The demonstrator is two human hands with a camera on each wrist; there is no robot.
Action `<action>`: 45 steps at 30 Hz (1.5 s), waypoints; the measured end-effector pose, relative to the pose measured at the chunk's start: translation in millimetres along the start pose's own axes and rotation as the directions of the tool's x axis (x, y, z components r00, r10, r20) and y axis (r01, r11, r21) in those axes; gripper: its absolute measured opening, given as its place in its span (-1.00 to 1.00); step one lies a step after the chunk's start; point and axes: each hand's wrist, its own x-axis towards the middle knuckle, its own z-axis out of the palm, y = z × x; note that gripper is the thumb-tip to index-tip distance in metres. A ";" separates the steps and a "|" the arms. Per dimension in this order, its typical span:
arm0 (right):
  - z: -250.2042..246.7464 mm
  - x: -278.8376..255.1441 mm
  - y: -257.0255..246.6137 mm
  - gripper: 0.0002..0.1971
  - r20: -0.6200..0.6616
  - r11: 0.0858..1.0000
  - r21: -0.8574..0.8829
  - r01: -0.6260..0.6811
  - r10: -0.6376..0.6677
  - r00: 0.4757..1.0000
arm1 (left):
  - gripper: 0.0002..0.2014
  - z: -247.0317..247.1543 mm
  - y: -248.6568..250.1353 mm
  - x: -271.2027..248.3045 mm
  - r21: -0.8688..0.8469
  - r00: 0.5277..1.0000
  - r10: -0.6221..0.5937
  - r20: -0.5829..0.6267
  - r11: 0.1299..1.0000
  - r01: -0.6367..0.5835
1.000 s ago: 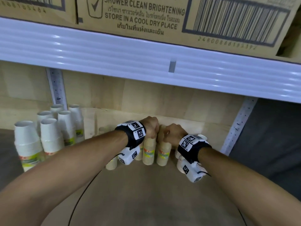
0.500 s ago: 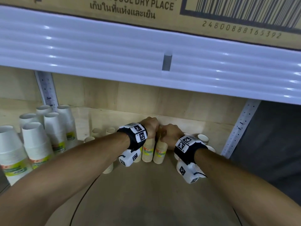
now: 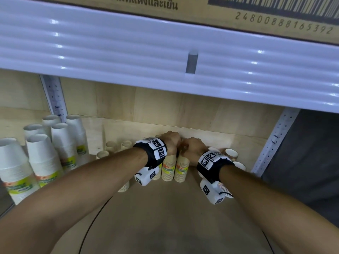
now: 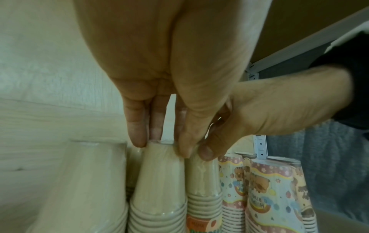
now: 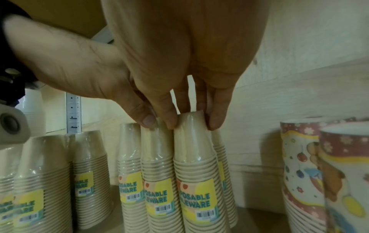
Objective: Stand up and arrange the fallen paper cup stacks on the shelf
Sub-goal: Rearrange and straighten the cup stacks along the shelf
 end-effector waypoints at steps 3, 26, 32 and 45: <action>-3.8 -3.3 -0.8 -0.84 0.001 1.000 0.020 0.000 0.000 1.000 | -0.80 -3.8 -1.0 -4.3 -0.031 0.999 0.033 -0.014 0.999 -0.033; -11.3 -11.1 -107.3 -0.65 -0.076 0.986 0.066 0.155 -0.150 0.986 | -0.61 -72.4 -81.2 -97.4 -0.068 0.974 -0.173 -0.147 0.984 0.165; 18.8 -9.3 -144.1 -0.69 -0.027 0.980 0.071 0.188 -0.186 0.982 | -0.64 -66.0 -115.8 -124.9 -0.063 0.952 -0.274 -0.134 0.961 0.268; 59.1 -4.0 -182.1 -0.81 0.031 0.964 0.073 0.256 -0.259 0.965 | -0.72 -31.2 -147.3 -144.5 -0.024 0.948 -0.310 -0.076 0.951 0.309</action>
